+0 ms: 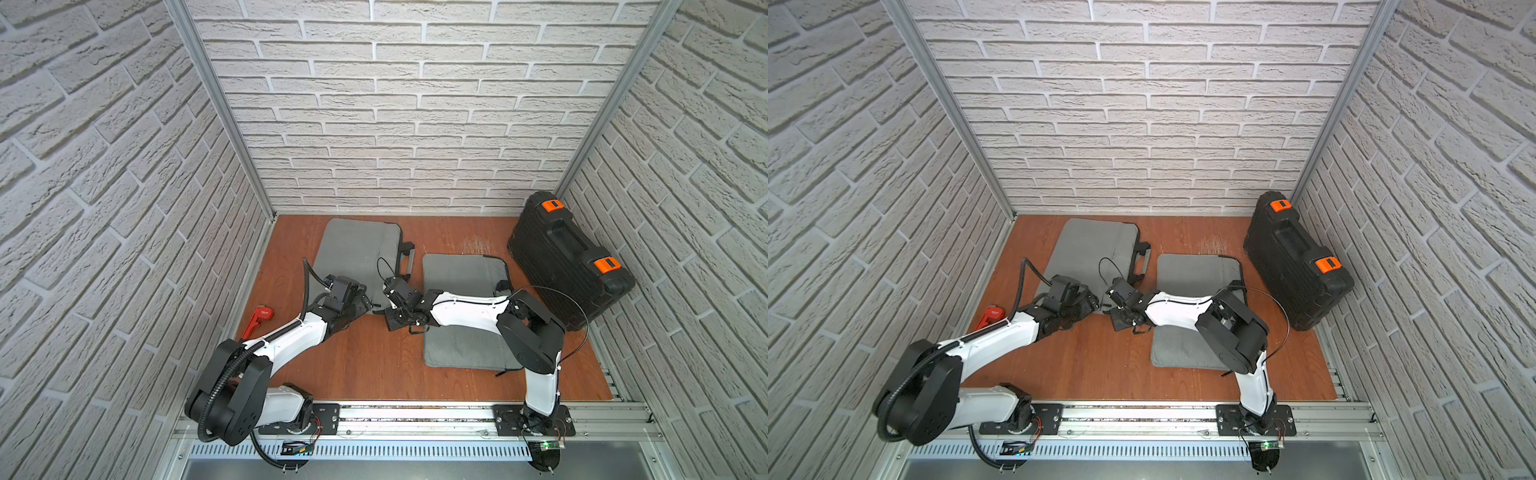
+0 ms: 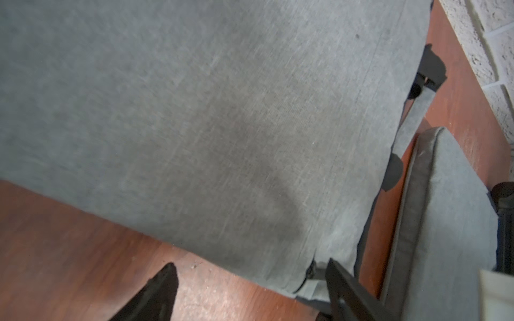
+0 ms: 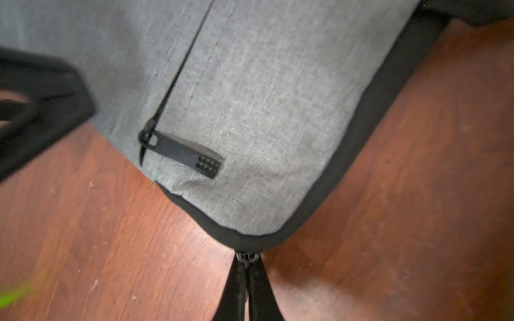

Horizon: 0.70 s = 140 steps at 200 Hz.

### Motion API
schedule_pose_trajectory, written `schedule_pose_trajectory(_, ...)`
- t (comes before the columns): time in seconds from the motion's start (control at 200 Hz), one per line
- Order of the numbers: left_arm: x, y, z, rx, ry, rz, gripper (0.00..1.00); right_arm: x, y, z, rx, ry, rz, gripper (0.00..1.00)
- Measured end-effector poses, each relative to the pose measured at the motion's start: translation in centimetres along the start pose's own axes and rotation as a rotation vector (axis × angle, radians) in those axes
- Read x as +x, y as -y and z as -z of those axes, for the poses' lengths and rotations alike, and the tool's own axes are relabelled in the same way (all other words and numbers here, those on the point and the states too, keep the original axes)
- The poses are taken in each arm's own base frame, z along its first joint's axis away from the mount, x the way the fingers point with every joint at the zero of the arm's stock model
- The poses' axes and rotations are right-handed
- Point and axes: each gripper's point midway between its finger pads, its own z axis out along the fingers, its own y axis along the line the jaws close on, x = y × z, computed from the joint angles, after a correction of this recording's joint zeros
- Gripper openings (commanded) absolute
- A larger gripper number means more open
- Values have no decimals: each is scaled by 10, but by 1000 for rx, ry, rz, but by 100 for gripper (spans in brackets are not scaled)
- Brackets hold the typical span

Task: Open the zippered laptop bag and take out the laptop
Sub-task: Adjust the zippered laptop bag at the center of the board.

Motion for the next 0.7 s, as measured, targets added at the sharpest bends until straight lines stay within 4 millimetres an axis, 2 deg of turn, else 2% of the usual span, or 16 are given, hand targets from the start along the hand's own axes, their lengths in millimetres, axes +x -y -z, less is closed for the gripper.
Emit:
schedule_pose_trajectory(0.115, 5, 5, -6, 8, -7, 14, 77, 0, -9, -1, -27, 11, -2, 6)
schedule_pose_trajectory(0.39, 15, 0, -16, 2, -23, 52, 53, -2, -14, -1, -52, 20, -23, 6)
schedule_pose_trajectory(0.555, 14, 4, -18, 29, -12, 77, 25, -2, -15, -1, -55, 20, -26, 6)
schedule_pose_trajectory(0.7, 12, 5, -19, 45, 1, 102, 8, -3, -14, -1, -49, 24, -25, 6)
